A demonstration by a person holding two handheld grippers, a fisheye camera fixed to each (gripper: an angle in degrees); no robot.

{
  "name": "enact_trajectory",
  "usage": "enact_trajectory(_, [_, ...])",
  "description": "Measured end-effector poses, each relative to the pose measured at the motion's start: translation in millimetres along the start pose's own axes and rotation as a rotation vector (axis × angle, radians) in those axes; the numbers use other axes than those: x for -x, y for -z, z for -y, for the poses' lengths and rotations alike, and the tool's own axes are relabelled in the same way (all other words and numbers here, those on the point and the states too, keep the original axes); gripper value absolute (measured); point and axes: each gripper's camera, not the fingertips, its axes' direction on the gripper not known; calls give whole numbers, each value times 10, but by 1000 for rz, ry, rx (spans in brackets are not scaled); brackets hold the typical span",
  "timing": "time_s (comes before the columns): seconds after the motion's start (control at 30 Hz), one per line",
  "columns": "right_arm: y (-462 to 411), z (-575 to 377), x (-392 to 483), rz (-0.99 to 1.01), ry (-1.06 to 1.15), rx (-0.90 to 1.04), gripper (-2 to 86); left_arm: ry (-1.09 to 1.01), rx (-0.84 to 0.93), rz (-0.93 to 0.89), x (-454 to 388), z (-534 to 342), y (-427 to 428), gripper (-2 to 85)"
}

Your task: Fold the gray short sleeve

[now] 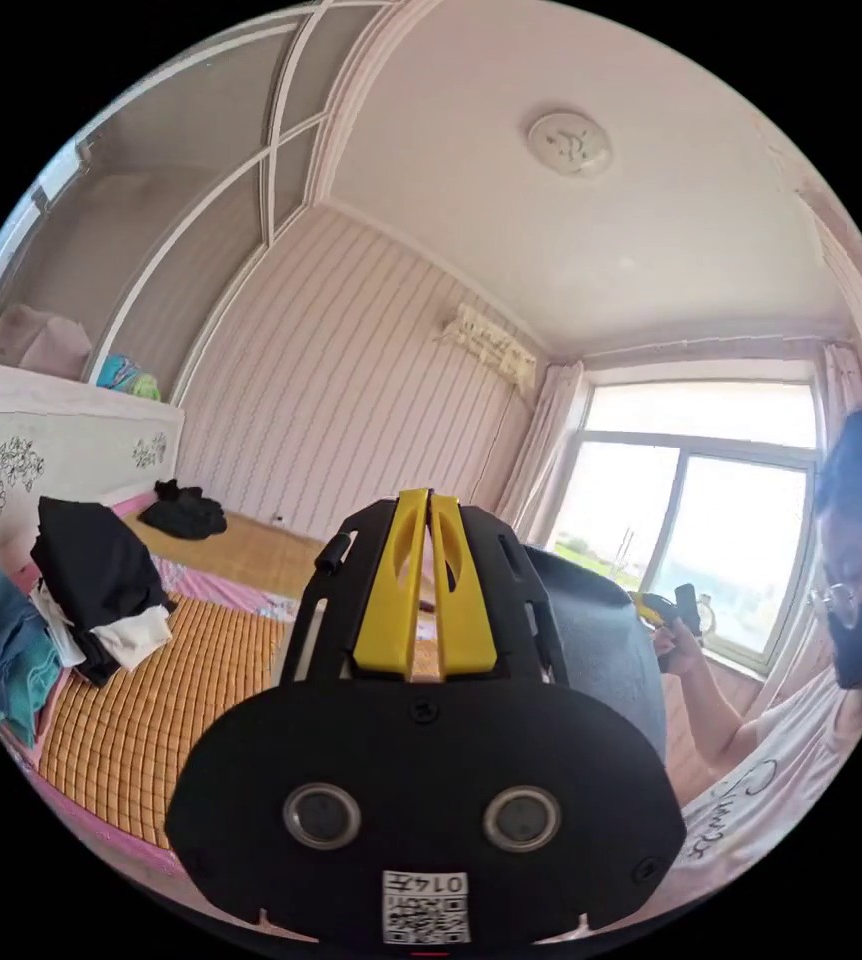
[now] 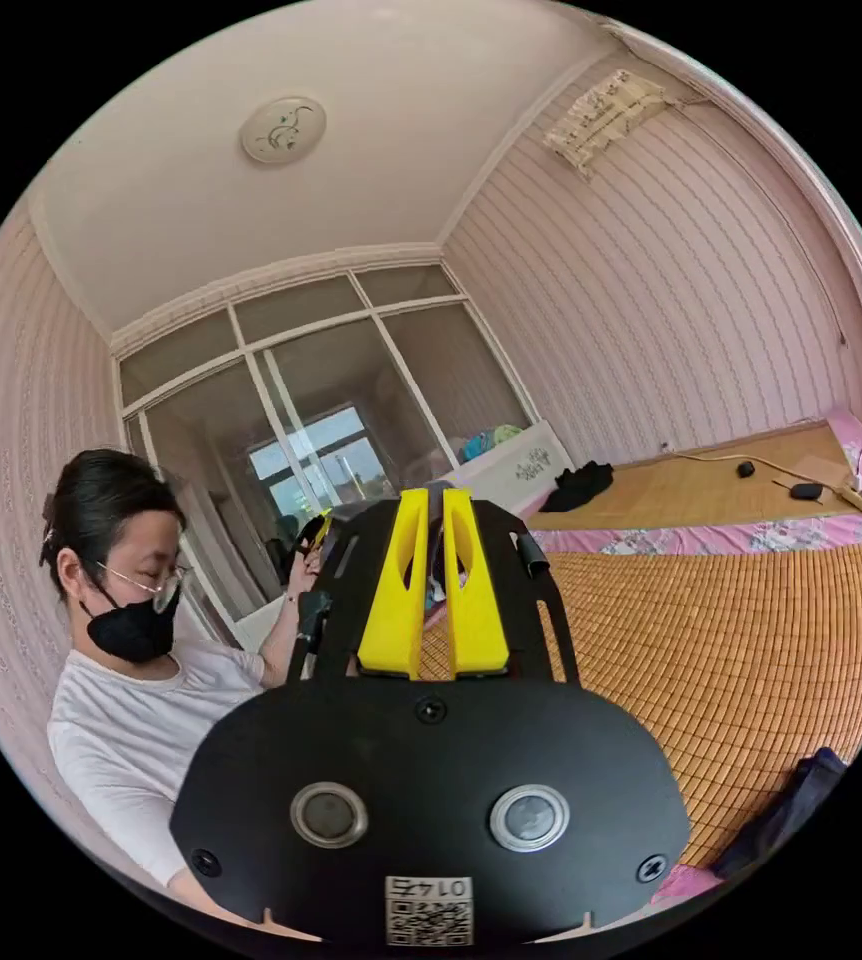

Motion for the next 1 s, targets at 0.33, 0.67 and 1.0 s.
enact_trajectory(0.33, [-949,640,-1161,-167,-210,-65,16,9,49,139,157,198,-1290,-10])
enact_trajectory(0.67, [-1180,5,-1196,-221,-64,-16,18,10,291,136,613,-952,-1600,-10])
enact_trajectory(1.0, [-1995,-2291,-2590,-425,-581,436,19,178,868,211,1307,-3234,-2225,-10])
